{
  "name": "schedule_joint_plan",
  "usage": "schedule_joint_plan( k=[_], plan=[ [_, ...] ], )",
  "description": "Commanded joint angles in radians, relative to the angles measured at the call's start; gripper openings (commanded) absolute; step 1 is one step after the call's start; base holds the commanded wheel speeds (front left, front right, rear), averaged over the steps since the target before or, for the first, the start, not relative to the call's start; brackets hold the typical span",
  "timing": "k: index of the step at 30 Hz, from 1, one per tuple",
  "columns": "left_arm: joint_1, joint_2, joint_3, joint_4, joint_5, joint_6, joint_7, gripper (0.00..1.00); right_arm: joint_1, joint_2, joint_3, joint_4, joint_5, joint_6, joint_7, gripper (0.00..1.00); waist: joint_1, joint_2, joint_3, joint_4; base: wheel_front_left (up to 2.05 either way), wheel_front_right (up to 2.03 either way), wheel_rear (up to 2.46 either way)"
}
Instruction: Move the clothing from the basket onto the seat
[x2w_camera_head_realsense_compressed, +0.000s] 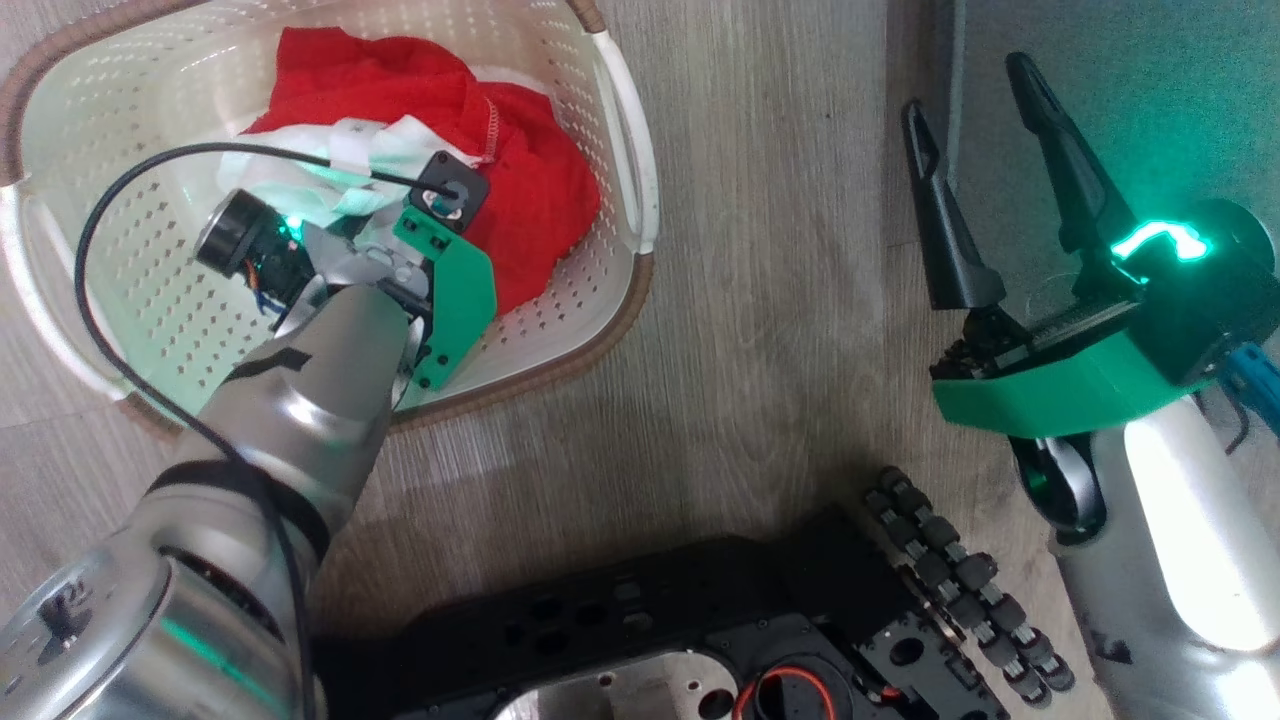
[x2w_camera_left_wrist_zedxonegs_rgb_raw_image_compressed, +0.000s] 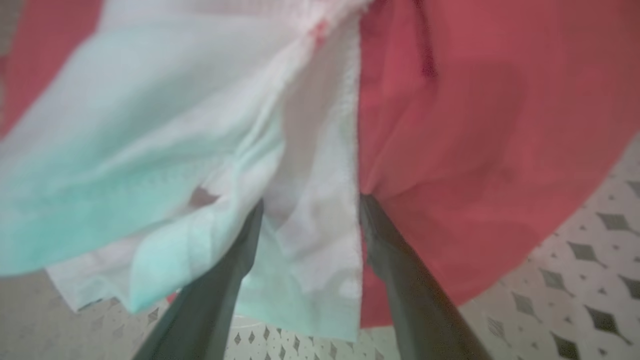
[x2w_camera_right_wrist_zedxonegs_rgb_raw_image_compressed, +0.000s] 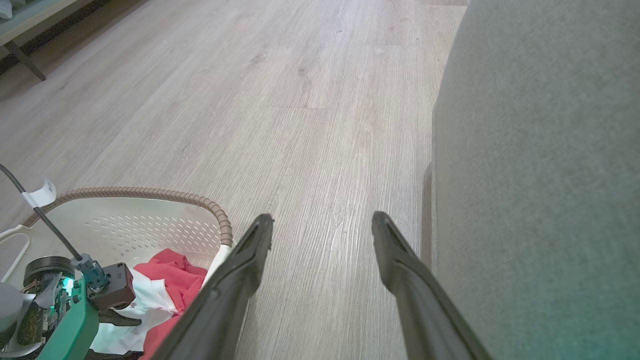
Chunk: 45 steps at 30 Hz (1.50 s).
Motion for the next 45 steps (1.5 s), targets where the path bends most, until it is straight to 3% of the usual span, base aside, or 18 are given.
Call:
schedule_joint_plan(
  k=[1, 7, 9, 10, 24, 45],
  plan=[
    [0.007, 0.017, 0.009, 0.002, -0.012, 0.012, 0.007, 1.00, 0.055, 0.006, 0.010, -0.012, -0.001, 0.000, -0.006, 1.00, 0.0000, 0.0000, 0.004, -0.004, 0.00, 0.00, 0.00],
    [0.000, 0.025, 0.010, 0.003, -0.020, 0.021, 0.011, 1.00, 0.053, 0.012, 0.007, -0.004, 0.003, 0.000, -0.006, 1.00, 0.0000, 0.0000, 0.010, -0.009, 0.00, 0.00, 0.00],
    [-0.002, 0.027, 0.014, 0.004, -0.028, 0.018, 0.013, 0.09, 0.050, 0.014, 0.007, -0.001, 0.004, 0.000, -0.006, 1.00, 0.0000, 0.0000, 0.012, -0.010, 0.00, 0.00, 0.00],
    [-0.002, 0.027, 0.014, 0.004, -0.031, 0.016, 0.013, 0.00, 0.048, 0.014, 0.006, 0.001, 0.004, 0.000, -0.006, 1.00, 0.0000, 0.0000, 0.012, -0.010, 0.00, 0.00, 0.00],
    [0.027, 0.026, 0.029, 0.004, -0.077, 0.002, -0.031, 0.00, -0.020, 0.009, 0.013, 0.018, 0.009, 0.000, -0.006, 1.00, 0.0000, 0.0000, -0.052, 0.001, 0.00, 0.00, 0.00],
    [0.228, 0.010, 0.105, -0.064, -0.269, 0.027, -0.314, 0.00, 0.028, -0.016, -0.002, 0.134, -0.010, 0.000, -0.006, 1.00, 0.0000, 0.0000, -0.473, 0.122, 0.00, 0.00, 0.00]
  ],
)
